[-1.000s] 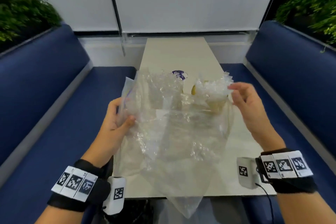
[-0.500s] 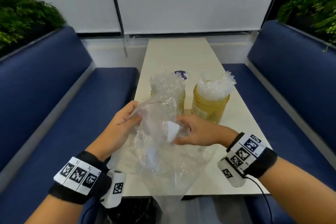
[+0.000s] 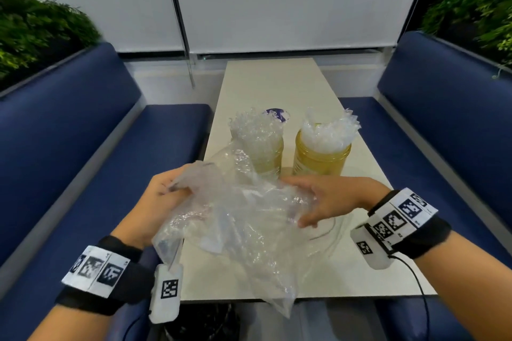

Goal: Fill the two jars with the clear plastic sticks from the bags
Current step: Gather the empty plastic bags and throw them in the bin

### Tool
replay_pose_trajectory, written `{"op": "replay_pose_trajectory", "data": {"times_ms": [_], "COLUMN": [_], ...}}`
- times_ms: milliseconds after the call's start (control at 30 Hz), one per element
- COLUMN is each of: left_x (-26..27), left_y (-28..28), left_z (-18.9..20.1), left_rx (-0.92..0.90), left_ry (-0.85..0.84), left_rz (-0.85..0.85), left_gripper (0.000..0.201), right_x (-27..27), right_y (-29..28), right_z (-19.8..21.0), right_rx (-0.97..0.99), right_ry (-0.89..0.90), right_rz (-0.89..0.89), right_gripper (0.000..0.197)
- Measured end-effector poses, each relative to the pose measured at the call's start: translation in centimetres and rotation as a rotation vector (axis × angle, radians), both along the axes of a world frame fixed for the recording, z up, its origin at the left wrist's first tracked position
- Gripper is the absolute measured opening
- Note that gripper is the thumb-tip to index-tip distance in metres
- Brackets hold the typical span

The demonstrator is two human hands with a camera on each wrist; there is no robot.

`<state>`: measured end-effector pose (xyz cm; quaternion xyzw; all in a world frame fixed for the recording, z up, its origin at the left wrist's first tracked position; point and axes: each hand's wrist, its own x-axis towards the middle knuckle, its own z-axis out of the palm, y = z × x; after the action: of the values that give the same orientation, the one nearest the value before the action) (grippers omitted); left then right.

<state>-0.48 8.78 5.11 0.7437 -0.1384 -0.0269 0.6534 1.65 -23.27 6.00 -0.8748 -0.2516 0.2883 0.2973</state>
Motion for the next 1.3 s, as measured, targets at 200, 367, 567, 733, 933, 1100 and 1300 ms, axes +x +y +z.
{"op": "replay_pose_trajectory", "data": {"times_ms": [200, 367, 567, 733, 933, 1100, 1300], "left_x": [-0.2, -0.8, -0.8, -0.8, -0.8, -1.1, -0.9], "left_y": [1.2, 1.3, 1.1, 0.3, -0.7, 1.6, 1.8], "left_z": [-1.6, -1.1, -1.0, -1.0, -0.8, -2.1, -0.8], "left_rx": [-0.092, -0.159, 0.163, 0.298, 0.34, 0.49, 0.386], "left_ry": [0.318, 0.406, 0.016, -0.179, -0.32, -0.231, -0.226], "left_rz": [-0.105, -0.252, -0.209, -0.245, -0.224, -0.18, 0.032], "left_gripper": [0.016, 0.022, 0.031, 0.022, 0.046, 0.057, 0.029], "right_x": [0.7, 1.2, -0.2, 0.3, 1.2, 1.2, 1.6], "right_y": [-0.8, -0.8, -1.6, -0.4, 3.3, 4.2, 4.6], "right_z": [0.6, 0.9, 2.4, 2.7, -1.0, -2.6, -2.1], "right_rx": [0.217, 0.11, -0.003, 0.089, -0.241, -0.073, -0.409], "right_ry": [-0.598, -0.825, -0.232, -0.491, -0.506, -0.384, -0.667], "right_rz": [-0.01, -0.03, 0.068, -0.031, 0.191, 0.134, 0.081], "right_gripper": [0.069, 0.07, 0.042, 0.048, 0.096, 0.027, 0.01]}}
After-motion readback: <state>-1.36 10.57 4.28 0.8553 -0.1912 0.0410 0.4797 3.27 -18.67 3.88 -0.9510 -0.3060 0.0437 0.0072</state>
